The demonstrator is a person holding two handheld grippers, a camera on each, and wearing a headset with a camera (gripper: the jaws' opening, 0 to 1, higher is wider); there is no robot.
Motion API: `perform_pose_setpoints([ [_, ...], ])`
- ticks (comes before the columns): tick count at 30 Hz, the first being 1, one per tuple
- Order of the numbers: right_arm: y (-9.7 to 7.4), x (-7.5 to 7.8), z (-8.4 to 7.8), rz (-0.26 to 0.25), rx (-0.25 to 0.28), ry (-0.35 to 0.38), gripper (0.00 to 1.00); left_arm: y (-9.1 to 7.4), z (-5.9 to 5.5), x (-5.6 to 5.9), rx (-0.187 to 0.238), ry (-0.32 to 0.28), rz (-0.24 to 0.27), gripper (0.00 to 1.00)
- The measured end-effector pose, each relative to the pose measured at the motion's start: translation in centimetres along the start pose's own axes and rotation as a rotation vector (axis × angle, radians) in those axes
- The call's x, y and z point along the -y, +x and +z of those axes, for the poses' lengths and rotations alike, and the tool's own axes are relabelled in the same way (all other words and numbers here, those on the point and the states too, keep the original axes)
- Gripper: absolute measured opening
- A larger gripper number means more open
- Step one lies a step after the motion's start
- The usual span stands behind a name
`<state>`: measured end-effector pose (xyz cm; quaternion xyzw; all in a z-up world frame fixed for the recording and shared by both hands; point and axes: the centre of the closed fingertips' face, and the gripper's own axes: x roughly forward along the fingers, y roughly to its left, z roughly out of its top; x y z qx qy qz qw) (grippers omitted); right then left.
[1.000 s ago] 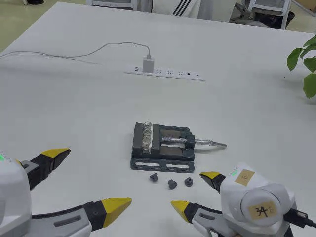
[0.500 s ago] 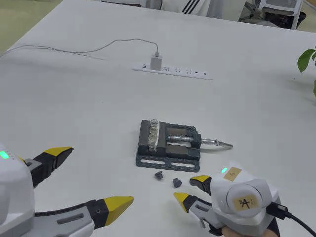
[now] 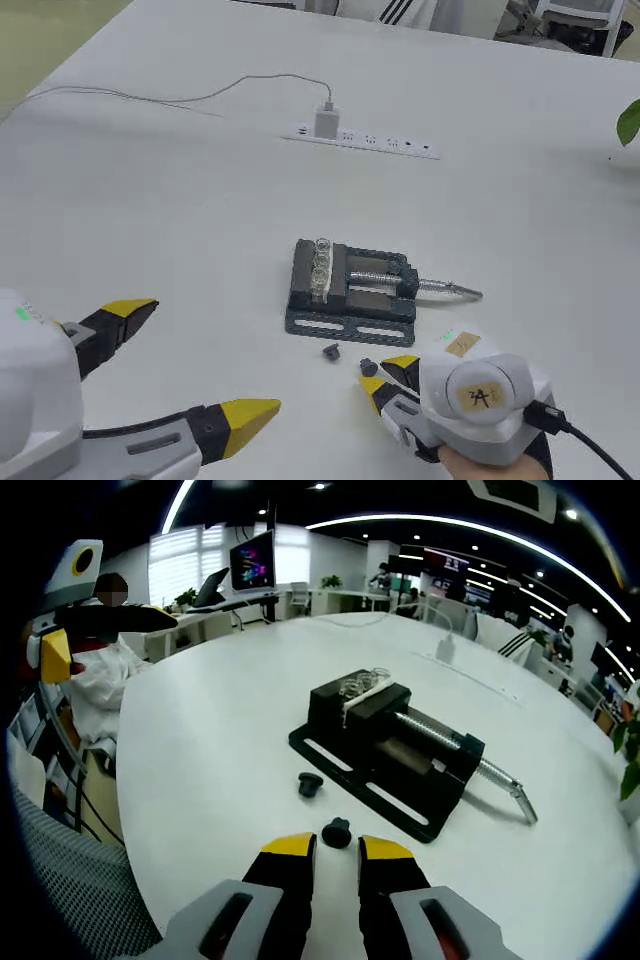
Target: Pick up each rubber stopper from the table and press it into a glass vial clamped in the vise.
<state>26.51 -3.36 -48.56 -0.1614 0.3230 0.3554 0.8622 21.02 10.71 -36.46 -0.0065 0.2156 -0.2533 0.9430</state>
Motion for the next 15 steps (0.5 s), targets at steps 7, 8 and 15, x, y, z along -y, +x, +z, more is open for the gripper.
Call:
perform_pose_setpoints([
  [7, 0.61, -0.03, 0.17, -0.001, -0.001, 0.021, 0.13, 0.11, -0.10, -0.05, -0.002, -0.005, -0.002, 0.83],
  [8, 0.67, -0.08, 0.18, 0.003, -0.001, 0.025, 0.13, 0.12, -0.13, -0.03, -0.003, -0.005, -0.003, 0.83],
  [15, 0.50, -0.13, 0.05, -0.001, -0.007, 0.026, 0.12, 0.13, -0.25, 0.05, -0.006, -0.009, -0.006, 0.83],
])
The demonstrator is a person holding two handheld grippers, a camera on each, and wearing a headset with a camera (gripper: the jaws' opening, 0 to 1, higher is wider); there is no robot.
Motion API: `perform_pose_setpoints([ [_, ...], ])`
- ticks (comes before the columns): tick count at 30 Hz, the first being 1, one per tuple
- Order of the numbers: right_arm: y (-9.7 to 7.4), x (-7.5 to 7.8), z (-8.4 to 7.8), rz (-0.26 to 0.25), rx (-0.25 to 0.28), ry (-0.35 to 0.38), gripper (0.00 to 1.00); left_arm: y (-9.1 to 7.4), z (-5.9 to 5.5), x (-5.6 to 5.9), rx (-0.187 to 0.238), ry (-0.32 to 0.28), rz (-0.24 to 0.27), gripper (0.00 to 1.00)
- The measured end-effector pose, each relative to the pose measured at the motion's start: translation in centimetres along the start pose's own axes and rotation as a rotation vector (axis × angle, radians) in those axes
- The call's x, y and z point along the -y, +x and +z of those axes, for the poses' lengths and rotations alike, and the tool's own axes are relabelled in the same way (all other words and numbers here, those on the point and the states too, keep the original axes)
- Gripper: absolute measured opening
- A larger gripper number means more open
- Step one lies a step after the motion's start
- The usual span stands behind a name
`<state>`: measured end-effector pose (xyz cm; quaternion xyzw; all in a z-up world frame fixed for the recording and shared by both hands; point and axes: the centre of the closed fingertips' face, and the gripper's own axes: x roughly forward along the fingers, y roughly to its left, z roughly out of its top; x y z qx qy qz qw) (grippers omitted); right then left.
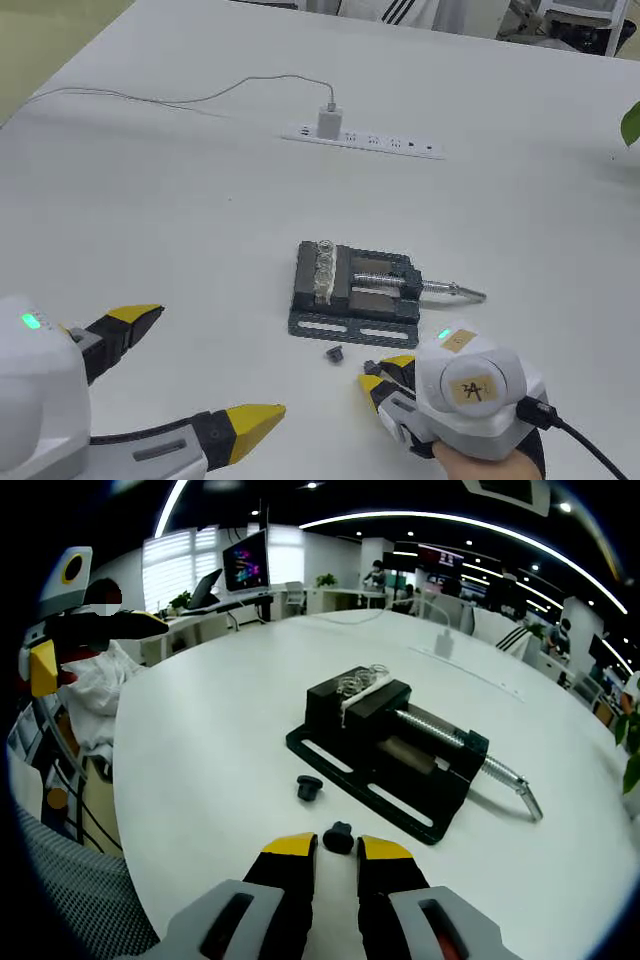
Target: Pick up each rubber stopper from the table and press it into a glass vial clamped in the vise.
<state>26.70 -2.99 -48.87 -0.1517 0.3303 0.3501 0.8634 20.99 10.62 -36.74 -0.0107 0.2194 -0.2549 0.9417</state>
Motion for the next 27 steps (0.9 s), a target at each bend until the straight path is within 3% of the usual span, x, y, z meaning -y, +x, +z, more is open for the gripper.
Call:
perform_pose_setpoints([
  [15, -0.20, 0.03, -0.20, 0.000, -0.002, 0.011, 0.10, 0.45, 0.47, 0.72, 0.005, 0.011, -0.024, 0.82],
  [27, -0.12, -0.02, -0.21, -0.006, 0.001, 0.012, 0.09, 0.31, -0.15, 0.86, -0.004, 0.002, -0.024, 0.82],
])
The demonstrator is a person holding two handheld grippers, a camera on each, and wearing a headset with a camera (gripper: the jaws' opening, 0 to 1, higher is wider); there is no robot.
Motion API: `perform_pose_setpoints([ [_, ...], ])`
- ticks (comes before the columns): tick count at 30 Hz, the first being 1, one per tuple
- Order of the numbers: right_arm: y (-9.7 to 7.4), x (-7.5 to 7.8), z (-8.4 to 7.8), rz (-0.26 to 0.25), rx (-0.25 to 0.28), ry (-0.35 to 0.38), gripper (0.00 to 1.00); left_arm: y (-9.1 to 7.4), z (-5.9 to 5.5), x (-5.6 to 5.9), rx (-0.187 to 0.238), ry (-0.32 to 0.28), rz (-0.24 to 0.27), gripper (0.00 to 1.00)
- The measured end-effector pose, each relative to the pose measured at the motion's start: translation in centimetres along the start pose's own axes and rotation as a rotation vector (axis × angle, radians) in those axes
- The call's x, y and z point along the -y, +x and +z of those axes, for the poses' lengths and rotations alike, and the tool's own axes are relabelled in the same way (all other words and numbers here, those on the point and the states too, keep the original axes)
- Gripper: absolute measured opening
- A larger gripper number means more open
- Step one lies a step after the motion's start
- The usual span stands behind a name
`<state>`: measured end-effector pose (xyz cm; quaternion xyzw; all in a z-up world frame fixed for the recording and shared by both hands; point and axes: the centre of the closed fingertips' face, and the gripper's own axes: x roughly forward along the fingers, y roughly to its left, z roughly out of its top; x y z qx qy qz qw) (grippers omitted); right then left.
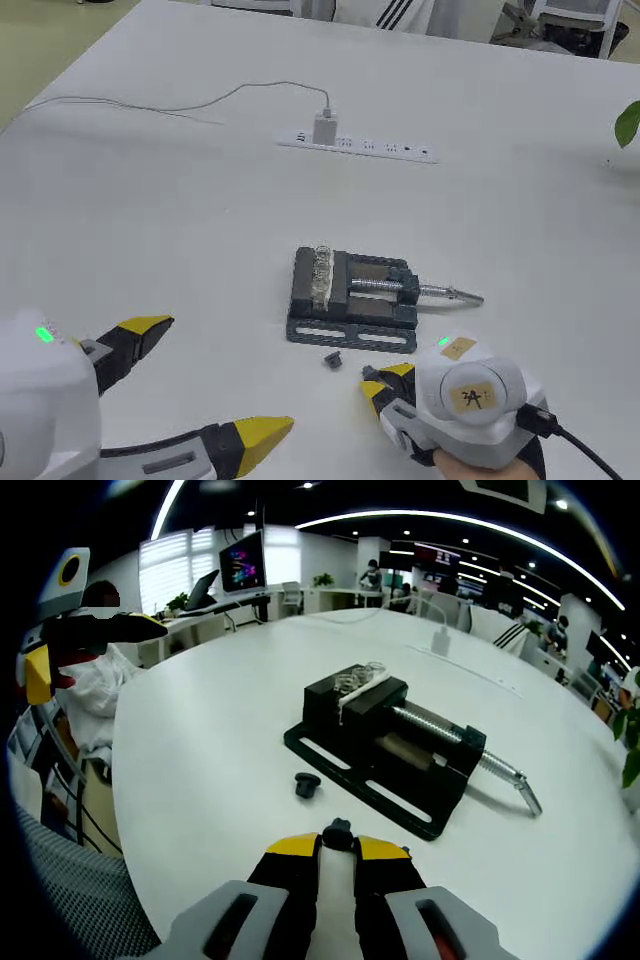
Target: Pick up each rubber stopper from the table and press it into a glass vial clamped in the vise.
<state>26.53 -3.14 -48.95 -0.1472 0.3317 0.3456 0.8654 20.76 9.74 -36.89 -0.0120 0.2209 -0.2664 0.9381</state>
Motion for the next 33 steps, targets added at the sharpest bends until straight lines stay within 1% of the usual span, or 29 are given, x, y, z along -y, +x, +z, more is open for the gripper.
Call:
perform_pose_setpoints([
  [18, -0.37, 0.62, -0.09, -0.014, 0.000, 0.005, 0.09, 0.13, -0.03, 0.22, 0.001, 0.000, -0.003, 0.81],
  [33, -0.36, 0.43, -0.10, 0.005, 0.003, -0.022, 0.08, 0.11, -0.21, 0.28, -0.001, -0.006, -0.004, 0.81],
])
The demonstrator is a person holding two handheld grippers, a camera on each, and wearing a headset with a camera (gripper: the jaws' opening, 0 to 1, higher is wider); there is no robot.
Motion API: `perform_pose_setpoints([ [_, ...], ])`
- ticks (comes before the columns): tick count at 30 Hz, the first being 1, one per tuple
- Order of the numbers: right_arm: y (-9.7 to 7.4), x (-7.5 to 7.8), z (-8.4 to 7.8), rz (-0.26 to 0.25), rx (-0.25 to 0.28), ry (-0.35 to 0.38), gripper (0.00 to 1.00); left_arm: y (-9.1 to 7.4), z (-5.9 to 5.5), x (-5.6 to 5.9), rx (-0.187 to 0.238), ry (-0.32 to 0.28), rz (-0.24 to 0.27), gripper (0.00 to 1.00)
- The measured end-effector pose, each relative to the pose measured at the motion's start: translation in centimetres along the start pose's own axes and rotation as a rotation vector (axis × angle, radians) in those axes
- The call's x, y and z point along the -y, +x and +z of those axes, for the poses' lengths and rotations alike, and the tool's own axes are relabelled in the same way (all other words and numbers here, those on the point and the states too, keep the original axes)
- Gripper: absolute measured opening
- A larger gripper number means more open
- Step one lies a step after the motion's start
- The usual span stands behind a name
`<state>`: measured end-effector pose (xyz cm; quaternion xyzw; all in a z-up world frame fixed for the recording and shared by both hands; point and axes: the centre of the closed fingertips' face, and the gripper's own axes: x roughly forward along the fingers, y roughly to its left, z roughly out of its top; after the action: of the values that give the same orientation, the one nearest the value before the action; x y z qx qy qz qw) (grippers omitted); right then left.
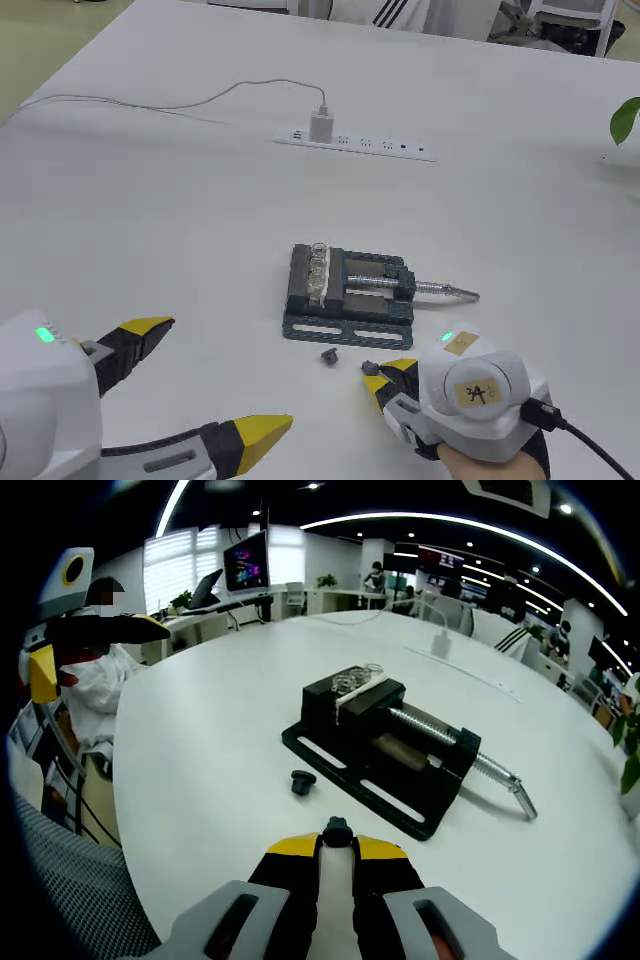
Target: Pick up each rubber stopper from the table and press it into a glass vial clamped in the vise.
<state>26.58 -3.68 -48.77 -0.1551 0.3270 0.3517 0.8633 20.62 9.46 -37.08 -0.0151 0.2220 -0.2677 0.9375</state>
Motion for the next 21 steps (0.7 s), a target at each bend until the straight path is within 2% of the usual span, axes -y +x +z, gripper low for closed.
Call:
perform_pose_setpoints([
  [9, 0.02, 0.10, 0.18, -0.004, 0.002, -0.009, 0.12, 0.09, -0.10, 0.19, -0.004, 0.001, -0.006, 0.81],
  [21, 0.02, -0.03, 0.19, 0.005, 0.004, -0.021, 0.08, 0.17, -0.15, 0.15, -0.007, -0.002, -0.004, 0.80],
])
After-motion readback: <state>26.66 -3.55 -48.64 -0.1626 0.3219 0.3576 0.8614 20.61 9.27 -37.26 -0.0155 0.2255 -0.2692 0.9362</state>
